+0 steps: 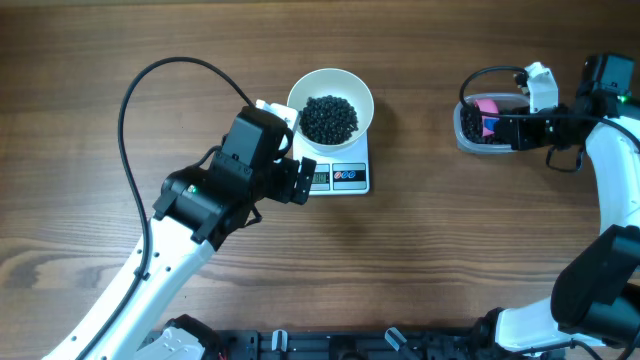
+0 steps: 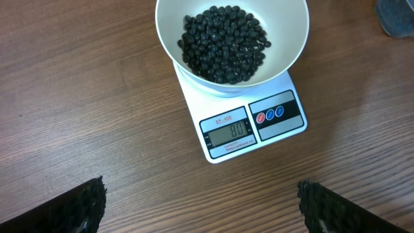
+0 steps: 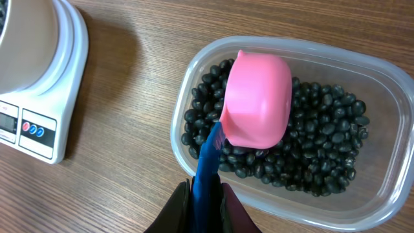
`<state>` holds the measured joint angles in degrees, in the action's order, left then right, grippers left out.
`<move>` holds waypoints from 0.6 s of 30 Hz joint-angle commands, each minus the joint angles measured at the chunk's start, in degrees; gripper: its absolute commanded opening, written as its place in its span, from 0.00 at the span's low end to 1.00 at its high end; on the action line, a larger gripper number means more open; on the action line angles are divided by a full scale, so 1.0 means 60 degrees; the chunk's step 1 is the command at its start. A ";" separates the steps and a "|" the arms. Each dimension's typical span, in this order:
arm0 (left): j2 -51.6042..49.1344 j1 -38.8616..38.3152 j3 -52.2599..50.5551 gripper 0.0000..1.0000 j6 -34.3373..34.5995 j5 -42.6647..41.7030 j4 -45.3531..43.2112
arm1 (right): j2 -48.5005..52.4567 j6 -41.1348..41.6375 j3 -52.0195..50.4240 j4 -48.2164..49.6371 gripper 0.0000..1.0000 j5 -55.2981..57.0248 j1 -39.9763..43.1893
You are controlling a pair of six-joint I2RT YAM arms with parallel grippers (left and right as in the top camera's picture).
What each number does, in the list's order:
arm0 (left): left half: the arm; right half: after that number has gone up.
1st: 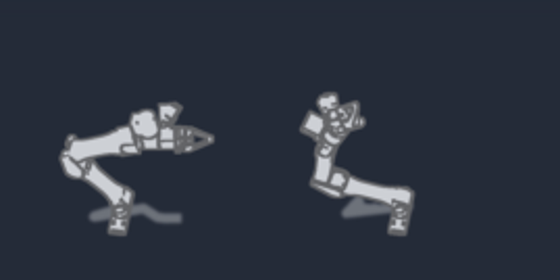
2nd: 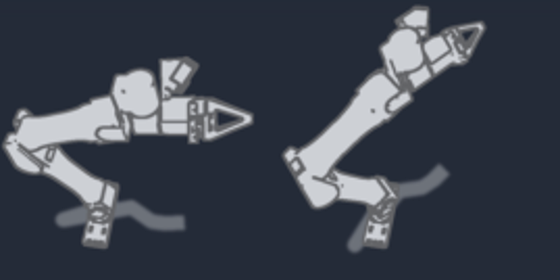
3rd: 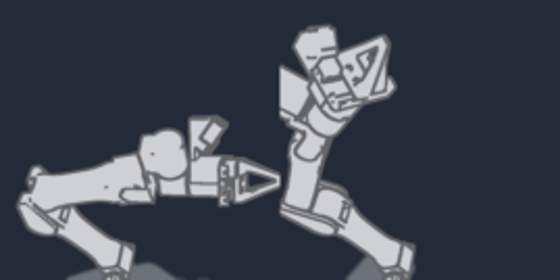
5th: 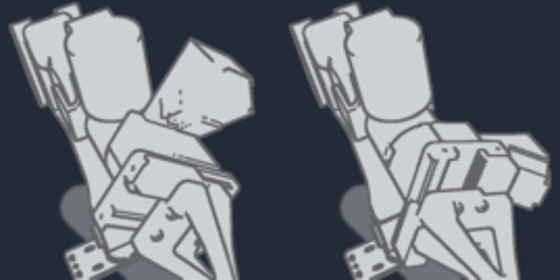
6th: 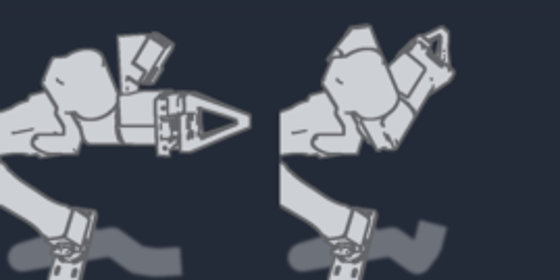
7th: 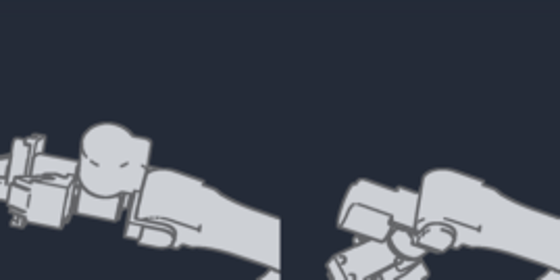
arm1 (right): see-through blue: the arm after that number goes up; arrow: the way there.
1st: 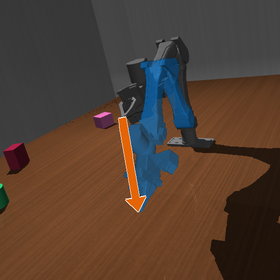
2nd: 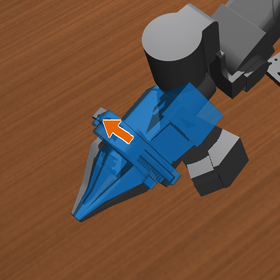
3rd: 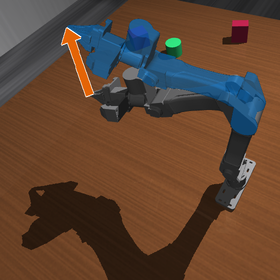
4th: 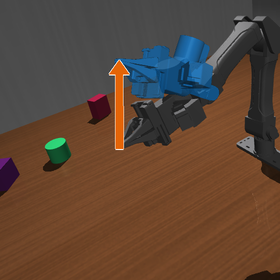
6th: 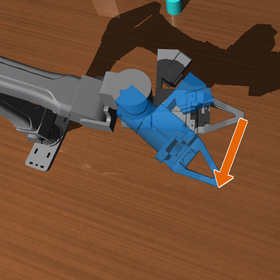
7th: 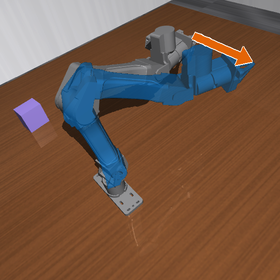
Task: Scoop item into bowl and weigh 150g on scale
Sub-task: 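Drag the pink scoop through the black beans to fill it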
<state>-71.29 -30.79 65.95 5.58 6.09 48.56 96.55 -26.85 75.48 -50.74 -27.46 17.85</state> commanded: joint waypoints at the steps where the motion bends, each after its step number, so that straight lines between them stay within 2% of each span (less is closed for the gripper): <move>1: -0.0022 0.0033 -0.0047 1.00 -0.0138 -0.0106 -0.0025 | 0.0226 0.0000 0.0033 0.0022 0.04 -0.1530 -0.0066; 18: -0.0022 0.0036 -0.0047 1.00 -0.0138 -0.0106 -0.0025 | 0.0229 0.0004 0.0033 -0.0860 0.04 -0.1756 0.0441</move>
<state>-71.29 -30.79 65.95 5.58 6.07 48.56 96.57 -26.87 75.48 -55.05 -33.45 20.60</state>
